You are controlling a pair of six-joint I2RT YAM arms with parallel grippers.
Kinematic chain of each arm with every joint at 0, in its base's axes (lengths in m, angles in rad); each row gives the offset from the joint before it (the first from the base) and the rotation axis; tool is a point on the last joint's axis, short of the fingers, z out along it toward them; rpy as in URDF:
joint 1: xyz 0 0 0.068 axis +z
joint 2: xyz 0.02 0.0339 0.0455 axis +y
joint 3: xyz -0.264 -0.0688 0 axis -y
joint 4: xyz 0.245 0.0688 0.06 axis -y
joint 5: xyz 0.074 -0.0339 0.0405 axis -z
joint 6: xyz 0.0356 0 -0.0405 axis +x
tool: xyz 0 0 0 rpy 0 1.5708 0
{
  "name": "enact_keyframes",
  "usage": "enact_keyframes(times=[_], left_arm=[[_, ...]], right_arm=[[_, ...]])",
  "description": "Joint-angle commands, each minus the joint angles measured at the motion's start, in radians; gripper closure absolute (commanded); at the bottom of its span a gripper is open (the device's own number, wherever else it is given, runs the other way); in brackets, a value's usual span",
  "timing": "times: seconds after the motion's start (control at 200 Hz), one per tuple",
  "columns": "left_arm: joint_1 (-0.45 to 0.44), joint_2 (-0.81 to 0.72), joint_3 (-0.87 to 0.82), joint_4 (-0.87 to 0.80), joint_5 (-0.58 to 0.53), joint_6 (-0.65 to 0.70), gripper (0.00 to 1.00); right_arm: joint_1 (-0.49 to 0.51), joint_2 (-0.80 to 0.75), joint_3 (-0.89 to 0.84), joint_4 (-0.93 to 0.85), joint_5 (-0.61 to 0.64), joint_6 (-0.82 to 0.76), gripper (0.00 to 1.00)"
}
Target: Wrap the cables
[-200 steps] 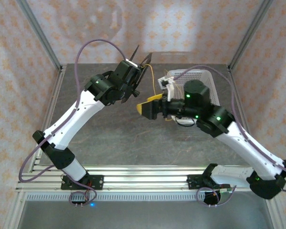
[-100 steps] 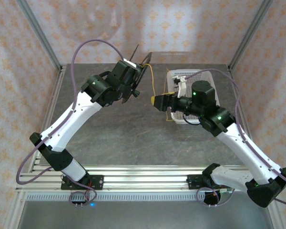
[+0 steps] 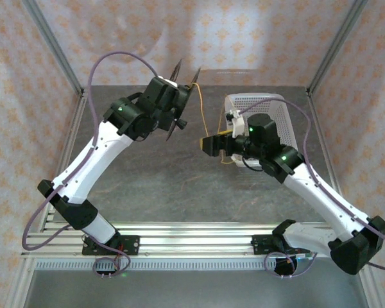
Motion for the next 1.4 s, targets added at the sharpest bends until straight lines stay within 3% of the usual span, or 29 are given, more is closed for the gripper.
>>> enact_keyframes(times=[0.0,0.135,0.506,0.641,1.011,1.391], left_arm=[[0.037,-0.074,0.035,0.041,0.06,-0.053,1.0],[0.07,-0.126,-0.002,0.071,0.124,-0.061,1.0],[0.08,-0.225,-0.045,0.132,0.156,-0.067,1.0],[0.079,-0.262,-0.076,0.177,0.178,-0.086,1.0],[0.079,-0.302,-0.108,0.234,0.243,-0.14,1.0],[0.08,-0.312,-0.127,0.258,0.259,-0.168,1.0]], right_arm=[[-0.024,-0.096,-0.007,0.046,0.05,0.046,0.04],[-0.078,-0.12,-0.001,0.07,0.004,0.221,0.04],[-0.13,0.03,0.058,0.136,-0.047,0.654,0.2],[-0.128,0.061,0.071,0.09,0.002,0.689,0.2],[-0.091,0.17,0.065,0.185,0.086,0.786,0.21],[-0.072,0.256,0.067,0.304,0.084,0.865,0.39]])
